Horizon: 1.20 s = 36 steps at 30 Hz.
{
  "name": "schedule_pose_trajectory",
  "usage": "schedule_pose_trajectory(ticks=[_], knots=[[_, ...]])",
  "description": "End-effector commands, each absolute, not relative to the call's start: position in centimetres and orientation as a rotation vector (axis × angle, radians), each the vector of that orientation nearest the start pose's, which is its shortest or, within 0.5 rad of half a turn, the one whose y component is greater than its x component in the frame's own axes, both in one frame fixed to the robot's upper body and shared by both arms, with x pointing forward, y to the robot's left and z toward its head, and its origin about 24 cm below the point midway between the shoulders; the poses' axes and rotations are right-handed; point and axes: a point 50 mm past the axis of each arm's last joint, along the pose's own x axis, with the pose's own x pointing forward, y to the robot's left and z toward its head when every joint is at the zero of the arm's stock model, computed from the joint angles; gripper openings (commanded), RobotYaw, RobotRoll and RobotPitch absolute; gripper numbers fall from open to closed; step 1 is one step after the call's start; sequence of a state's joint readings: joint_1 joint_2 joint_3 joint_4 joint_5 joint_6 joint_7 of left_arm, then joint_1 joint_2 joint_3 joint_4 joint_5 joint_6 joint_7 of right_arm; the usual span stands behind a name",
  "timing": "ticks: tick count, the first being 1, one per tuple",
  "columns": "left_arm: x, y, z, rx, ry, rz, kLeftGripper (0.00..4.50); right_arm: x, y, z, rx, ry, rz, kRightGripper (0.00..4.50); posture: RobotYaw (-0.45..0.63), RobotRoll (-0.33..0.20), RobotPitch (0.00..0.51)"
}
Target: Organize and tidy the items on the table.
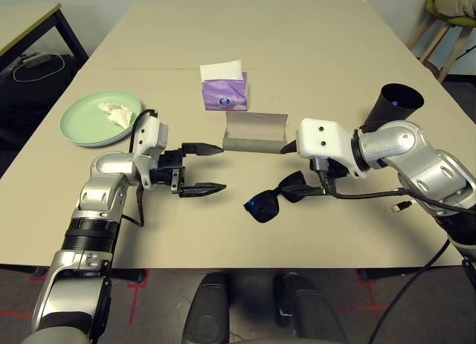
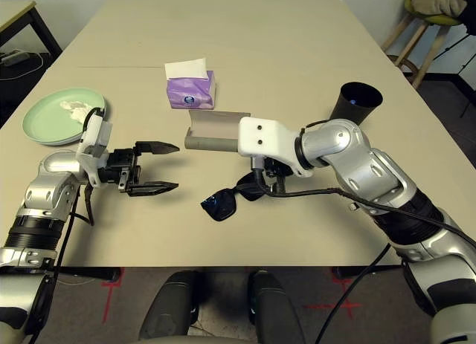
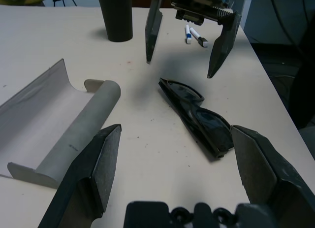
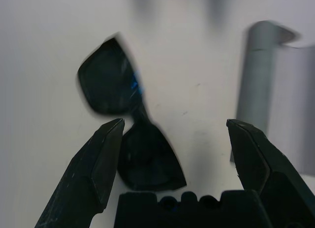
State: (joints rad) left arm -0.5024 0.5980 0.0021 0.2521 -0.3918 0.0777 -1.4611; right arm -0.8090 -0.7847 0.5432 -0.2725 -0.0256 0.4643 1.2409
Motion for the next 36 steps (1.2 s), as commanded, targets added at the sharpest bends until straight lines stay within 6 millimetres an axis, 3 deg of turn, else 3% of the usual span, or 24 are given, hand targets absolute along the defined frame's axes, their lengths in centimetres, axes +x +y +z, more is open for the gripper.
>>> schedule_pose_trajectory(ticks=[1, 5, 16, 36], knots=[[29.3, 19.7, 14.5, 0.281, -0.017, -1.429, 4.48, 27.4, -10.0, 19.3, -1.332, 0.235, 1.482, 4.5, 0.27, 0.0, 0.16], [29.2, 19.8, 14.5, 0.285, -0.015, -1.423, 4.48, 27.5, -8.9, 19.2, -1.448, 0.169, 1.513, 4.5, 0.27, 0.0, 0.157], [27.9, 19.9, 14.4, 0.317, -0.029, -1.414, 4.48, 27.7, -7.3, 18.9, -1.541, 0.123, 1.552, 4.5, 0.28, 0.0, 0.149], [27.3, 20.9, 14.4, 0.328, -0.012, -1.368, 4.48, 28.4, -7.4, 17.8, -1.591, 0.162, 1.55, 4.5, 0.29, 0.0, 0.139]])
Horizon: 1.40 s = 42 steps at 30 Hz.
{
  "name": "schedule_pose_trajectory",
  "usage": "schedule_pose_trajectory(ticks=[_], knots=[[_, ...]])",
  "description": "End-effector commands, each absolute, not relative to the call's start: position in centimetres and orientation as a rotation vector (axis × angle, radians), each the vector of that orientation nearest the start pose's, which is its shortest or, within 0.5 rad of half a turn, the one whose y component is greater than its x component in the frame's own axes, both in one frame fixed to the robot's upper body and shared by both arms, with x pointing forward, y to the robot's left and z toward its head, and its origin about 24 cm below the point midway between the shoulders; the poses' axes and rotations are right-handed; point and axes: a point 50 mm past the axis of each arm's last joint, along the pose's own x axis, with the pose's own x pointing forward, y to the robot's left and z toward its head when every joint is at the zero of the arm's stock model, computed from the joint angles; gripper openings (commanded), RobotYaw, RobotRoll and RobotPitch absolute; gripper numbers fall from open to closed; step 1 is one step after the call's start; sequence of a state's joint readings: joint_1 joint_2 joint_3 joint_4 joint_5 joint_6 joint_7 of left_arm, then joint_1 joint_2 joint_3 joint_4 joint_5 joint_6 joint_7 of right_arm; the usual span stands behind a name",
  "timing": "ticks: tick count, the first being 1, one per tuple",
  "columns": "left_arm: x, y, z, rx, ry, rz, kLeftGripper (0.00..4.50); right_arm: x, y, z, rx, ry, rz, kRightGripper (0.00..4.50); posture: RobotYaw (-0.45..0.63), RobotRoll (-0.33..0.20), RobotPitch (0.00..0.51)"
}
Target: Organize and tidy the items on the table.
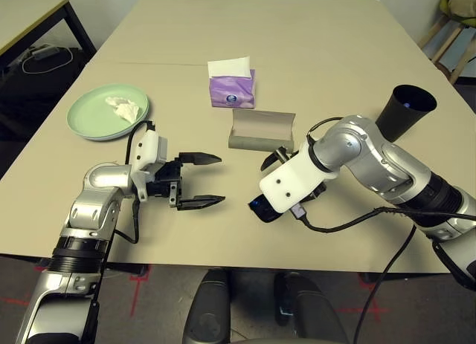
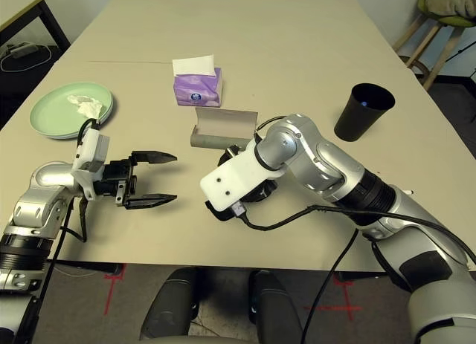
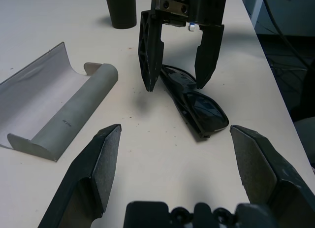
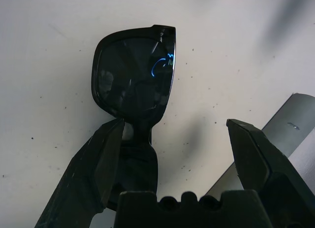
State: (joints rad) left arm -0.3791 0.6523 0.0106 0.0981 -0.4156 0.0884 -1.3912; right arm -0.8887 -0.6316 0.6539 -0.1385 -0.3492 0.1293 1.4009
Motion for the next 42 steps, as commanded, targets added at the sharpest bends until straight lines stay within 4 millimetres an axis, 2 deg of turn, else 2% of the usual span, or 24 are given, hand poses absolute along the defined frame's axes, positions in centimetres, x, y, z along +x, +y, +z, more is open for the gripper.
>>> schedule_pose_trajectory(ticks=[1, 22, 42], knots=[[27.3, 20.9, 14.4, 0.328, -0.012, -1.368, 4.48, 28.4, -7.4, 17.8, -1.591, 0.163, 1.551, 4.5, 0.29, 0.0, 0.139], [27.4, 20.8, 14.6, 0.321, -0.026, -1.368, 4.48, 28.6, -7.7, 16.9, -1.628, 0.197, 1.577, 4.5, 0.3, 0.0, 0.134], [27.4, 20.9, 14.5, 0.327, -0.022, -1.357, 4.48, 28.6, -7.3, 16.5, -1.613, 0.221, 1.594, 4.5, 0.31, 0.0, 0.129]])
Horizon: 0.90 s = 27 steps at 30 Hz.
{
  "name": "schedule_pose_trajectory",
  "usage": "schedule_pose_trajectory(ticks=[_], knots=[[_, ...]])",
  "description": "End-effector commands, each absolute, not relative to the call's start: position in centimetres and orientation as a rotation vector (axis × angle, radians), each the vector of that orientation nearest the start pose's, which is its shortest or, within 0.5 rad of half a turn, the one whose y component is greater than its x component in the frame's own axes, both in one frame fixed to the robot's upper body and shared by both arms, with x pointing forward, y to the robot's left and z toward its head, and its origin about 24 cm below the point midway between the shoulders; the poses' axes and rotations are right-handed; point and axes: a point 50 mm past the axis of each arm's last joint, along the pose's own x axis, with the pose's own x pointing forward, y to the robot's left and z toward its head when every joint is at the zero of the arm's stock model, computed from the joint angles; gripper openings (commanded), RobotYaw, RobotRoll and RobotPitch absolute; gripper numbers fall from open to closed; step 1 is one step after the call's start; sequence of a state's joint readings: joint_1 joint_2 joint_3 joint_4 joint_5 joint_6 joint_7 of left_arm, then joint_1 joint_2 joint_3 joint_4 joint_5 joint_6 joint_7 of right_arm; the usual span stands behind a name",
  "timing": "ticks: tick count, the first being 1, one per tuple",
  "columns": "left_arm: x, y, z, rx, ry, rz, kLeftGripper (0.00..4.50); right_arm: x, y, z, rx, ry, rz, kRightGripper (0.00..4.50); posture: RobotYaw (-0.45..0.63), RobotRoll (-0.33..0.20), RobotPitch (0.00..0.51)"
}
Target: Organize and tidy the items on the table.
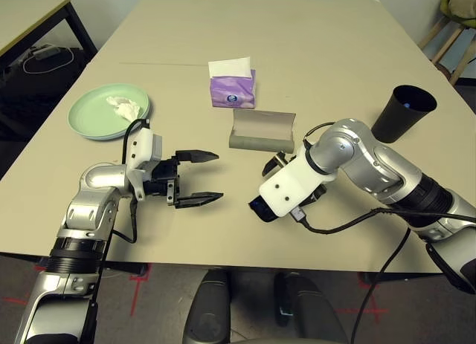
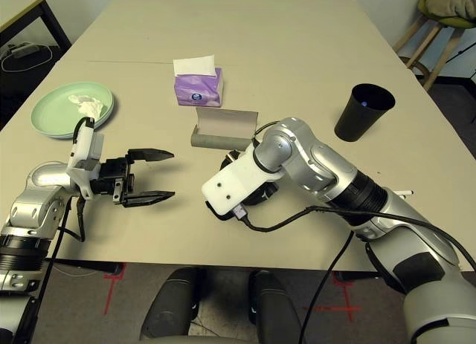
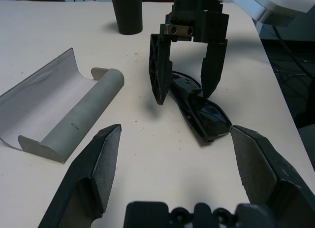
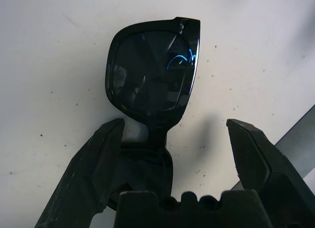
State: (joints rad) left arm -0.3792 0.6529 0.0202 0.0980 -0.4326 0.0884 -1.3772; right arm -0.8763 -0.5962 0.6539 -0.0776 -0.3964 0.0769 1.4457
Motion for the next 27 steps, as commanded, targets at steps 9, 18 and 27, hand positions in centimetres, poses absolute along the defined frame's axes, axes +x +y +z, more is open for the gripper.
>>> schedule_pose_trajectory(ticks=[9, 18, 27], knots=[[27.32, 20.71, 14.57, 0.326, -0.025, -1.358, 4.5, 28.83, -7.48, 15.88, -1.61, 0.251, 1.597, 2.73, 0.31, 0.0, 0.127], [27.32, 20.71, 14.5, 0.323, -0.023, -1.357, 4.5, 28.98, -7.41, 15.84, -1.615, 0.247, 1.597, 0.63, 0.31, 0.0, 0.122], [27.5, 20.78, 14.52, 0.318, -0.015, -1.355, 4.5, 29.14, -7.32, 16.45, -1.629, 0.221, 1.587, 0.62, 0.3, 0.0, 0.116]])
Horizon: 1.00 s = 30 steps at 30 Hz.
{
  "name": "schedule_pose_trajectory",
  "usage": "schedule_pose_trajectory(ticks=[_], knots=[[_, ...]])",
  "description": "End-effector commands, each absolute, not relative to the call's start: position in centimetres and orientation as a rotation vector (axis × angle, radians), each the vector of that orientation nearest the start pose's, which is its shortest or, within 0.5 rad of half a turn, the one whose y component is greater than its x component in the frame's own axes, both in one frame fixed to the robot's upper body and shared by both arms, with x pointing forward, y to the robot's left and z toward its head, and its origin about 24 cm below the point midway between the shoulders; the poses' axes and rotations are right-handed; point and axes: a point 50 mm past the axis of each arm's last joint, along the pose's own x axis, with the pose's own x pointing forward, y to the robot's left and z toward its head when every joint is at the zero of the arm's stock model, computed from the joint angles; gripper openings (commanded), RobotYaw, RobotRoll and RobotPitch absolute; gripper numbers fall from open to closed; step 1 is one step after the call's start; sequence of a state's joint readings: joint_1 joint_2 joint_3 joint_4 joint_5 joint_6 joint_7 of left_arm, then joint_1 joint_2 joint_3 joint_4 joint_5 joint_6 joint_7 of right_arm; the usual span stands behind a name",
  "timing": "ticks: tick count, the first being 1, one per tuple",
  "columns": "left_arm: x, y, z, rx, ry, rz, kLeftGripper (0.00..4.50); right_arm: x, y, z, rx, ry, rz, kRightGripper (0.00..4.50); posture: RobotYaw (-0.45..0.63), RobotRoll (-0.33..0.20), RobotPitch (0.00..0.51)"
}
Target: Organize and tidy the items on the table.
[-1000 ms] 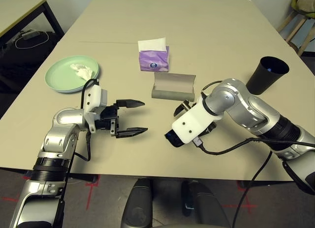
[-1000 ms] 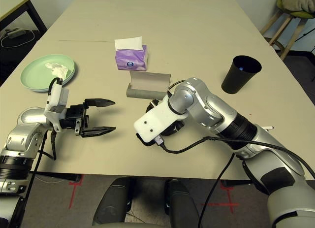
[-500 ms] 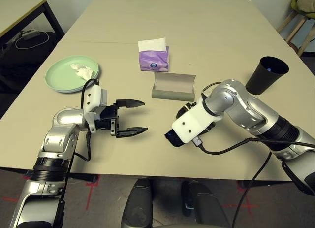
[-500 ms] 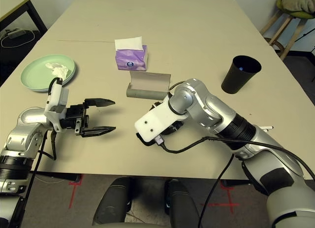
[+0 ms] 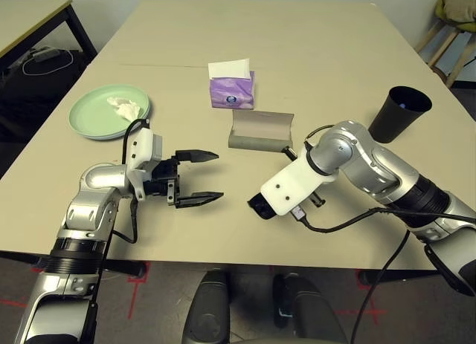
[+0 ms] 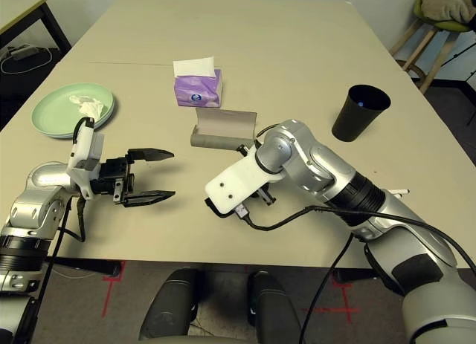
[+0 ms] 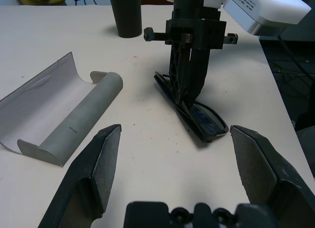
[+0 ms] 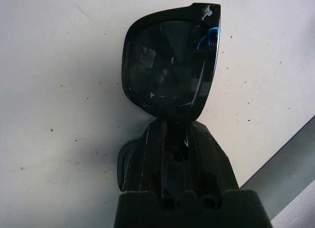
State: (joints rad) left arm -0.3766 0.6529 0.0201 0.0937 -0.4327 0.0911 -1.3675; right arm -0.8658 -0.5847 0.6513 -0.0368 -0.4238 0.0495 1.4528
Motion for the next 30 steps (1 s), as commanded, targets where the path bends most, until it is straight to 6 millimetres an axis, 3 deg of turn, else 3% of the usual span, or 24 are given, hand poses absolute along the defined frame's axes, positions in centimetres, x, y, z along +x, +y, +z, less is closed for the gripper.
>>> schedule_pose_trajectory(ticks=[1, 17, 30], knots=[[27.5, 20.8, 14.5, 0.317, -0.014, -1.354, 4.5, 29.2, -7.3, 16.6, -1.63, 0.217, 1.585, 0.62, 0.3, 0.0, 0.115], [27.6, 20.8, 14.7, 0.297, -0.012, -1.336, 4.5, 29.8, -7.1, 22.6, -1.562, 0.088, 1.52, 0.51, 0.29, 0.0, 0.107], [28.8, 21.6, 14.8, 0.303, -0.031, -1.193, 4.5, 34.4, -5.3, 25.5, -1.358, 0.09, 1.288, 0.51, 0.29, 0.0, 0.104]])
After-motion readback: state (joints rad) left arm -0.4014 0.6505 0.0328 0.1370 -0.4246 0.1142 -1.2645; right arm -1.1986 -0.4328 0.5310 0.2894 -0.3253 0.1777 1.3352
